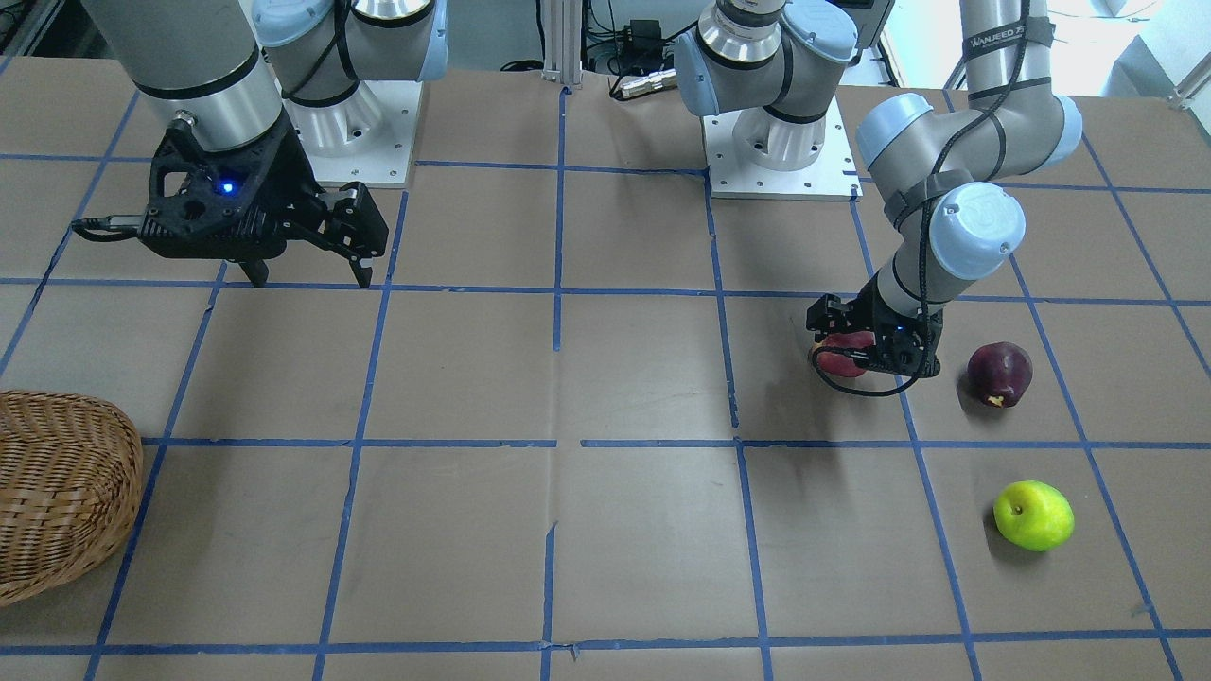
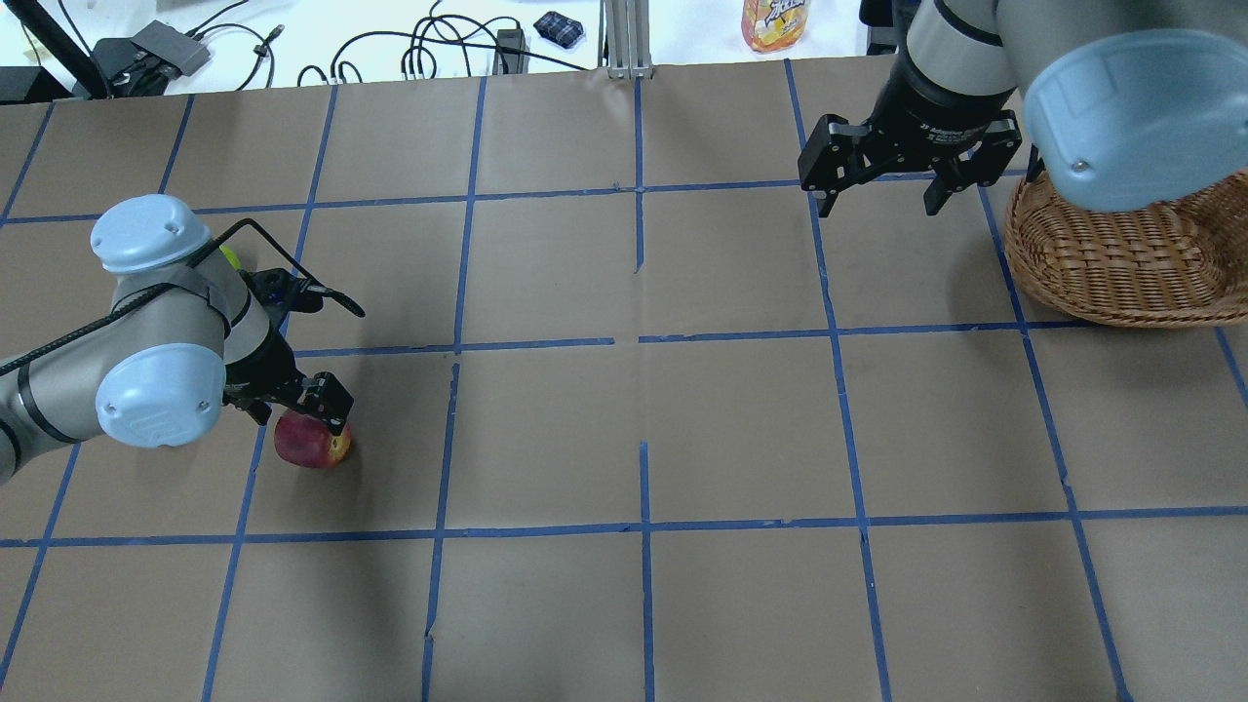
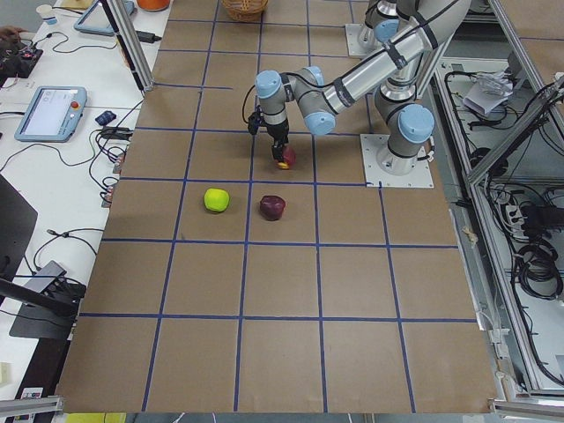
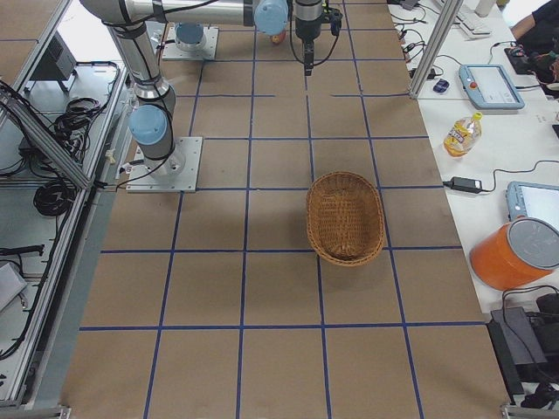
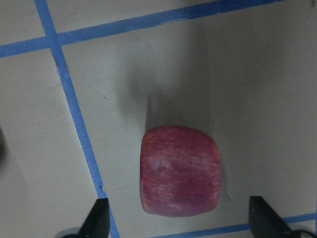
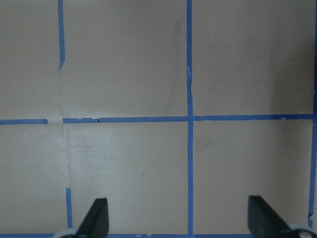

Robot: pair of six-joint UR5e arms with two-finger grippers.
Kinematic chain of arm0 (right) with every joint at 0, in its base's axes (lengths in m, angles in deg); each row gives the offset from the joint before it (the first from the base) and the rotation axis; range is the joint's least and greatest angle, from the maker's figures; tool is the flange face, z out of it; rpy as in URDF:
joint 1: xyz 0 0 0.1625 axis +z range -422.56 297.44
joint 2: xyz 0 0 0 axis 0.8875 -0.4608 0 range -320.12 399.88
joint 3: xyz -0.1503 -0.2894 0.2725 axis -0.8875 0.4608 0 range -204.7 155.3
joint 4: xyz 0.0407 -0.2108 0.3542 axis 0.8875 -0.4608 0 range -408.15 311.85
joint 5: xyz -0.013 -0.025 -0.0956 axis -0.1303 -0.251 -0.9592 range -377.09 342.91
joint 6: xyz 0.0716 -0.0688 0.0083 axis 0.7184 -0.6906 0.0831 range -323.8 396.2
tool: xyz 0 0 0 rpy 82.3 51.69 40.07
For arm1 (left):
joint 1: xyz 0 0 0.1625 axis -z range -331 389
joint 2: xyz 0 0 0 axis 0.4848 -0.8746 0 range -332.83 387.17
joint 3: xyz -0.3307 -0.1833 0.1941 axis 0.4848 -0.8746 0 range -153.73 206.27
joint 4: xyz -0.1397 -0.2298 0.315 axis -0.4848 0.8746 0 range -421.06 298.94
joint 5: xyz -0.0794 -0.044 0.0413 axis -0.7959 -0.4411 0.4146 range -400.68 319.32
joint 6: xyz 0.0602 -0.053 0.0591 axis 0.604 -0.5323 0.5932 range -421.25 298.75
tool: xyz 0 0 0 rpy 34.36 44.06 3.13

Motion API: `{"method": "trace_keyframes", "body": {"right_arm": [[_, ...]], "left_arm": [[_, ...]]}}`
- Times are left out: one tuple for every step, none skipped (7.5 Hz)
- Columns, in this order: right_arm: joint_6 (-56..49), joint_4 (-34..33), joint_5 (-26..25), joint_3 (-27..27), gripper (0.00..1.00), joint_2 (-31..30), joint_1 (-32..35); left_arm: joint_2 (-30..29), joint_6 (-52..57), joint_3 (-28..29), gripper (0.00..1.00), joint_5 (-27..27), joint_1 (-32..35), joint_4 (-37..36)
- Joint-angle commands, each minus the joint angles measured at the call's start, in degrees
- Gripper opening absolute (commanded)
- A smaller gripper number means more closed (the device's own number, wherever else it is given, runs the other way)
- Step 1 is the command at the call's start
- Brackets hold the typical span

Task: Put all apples into basket
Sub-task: 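Close the left gripper on the pinkish-red apple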

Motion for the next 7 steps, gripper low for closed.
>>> {"method": "trace_keyframes", "body": {"right_arm": [[0.0,0.0,0.0,0.0,1.00,0.0,0.0],[0.1,-0.3,0.0,0.0,1.00,0.0,0.0],[0.1,-0.4,0.1,0.0,1.00,0.0,0.0],[0.2,-0.3,0.1,0.0,1.00,0.0,0.0],[0.3,0.0,0.1,0.0,1.00,0.0,0.0],[0.4,0.1,0.1,0.0,1.00,0.0,0.0],[0.4,0.1,0.1,0.0,1.00,0.0,0.0]], "left_arm": [[-0.3,-3.8,-0.9,0.96,0.4,0.0,-2.0],[-0.4,-4.2,-1.1,0.71,0.3,0.1,-2.4],[-0.3,-4.4,-1.1,0.37,0.3,0.2,-2.8],[0.3,-7.5,-0.3,0.30,-0.2,0.6,-2.8],[0.7,-9.1,1.2,0.17,-0.2,1.3,-2.2],[1.3,-9.8,3.6,0.17,-1.9,2.6,-0.8],[2.1,-15.6,4.4,0.17,-9.3,6.1,0.6]]}}
